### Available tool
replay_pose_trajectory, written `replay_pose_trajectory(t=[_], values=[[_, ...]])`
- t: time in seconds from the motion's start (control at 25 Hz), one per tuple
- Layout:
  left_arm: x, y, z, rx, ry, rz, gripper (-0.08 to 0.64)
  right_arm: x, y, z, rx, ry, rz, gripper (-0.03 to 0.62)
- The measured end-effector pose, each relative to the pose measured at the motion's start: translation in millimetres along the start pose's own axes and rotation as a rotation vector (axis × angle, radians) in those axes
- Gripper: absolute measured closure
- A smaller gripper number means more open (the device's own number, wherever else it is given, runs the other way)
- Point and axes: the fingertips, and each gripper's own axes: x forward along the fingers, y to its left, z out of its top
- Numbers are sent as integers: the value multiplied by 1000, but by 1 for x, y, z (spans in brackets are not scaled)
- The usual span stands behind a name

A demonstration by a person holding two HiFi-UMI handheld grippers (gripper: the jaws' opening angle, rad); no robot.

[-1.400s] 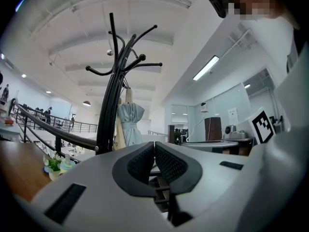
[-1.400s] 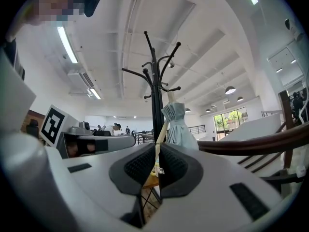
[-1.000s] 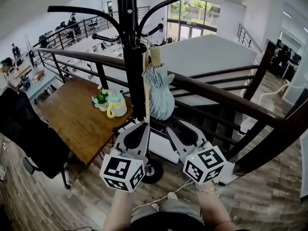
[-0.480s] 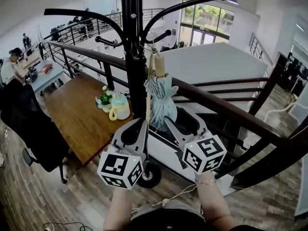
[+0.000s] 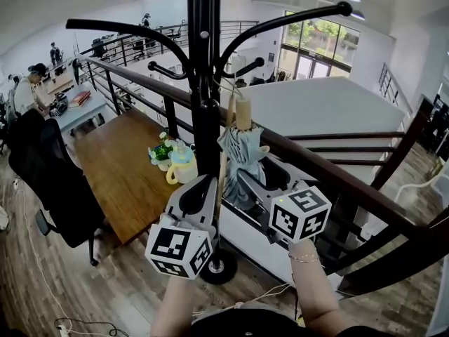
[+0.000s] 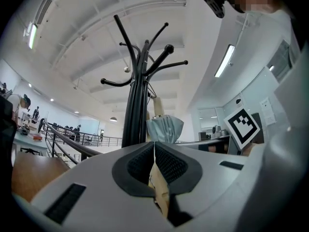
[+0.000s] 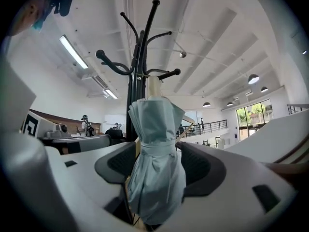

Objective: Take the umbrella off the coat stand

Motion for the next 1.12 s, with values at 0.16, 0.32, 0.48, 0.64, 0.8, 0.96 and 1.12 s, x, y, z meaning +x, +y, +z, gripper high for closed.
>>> replay_pose_trajectory(t=[0.16, 0.32, 0.48, 0.64, 0.8, 0.96, 1.12], values=[[8, 3, 2, 11, 0, 9, 541, 15, -1, 3, 4, 15, 54, 321], [16, 4, -2, 8, 5, 14, 541, 27, 2, -1, -32, 64, 122, 319], [18, 7, -4, 13, 8, 30, 540, 30, 3, -2, -54, 84, 173, 321], [18, 8, -3, 12, 6, 39, 540, 30, 3, 0, -65, 76, 175, 321], [16, 7, -5, 11, 8, 45, 540, 27, 2, 0, -54, 39, 149, 322], [13, 6, -7, 10, 12, 54, 541, 24, 2, 2, -54, 10, 120, 322], [10, 2, -4, 14, 8, 57, 540, 20, 3, 10, -65, -26, 109, 322]])
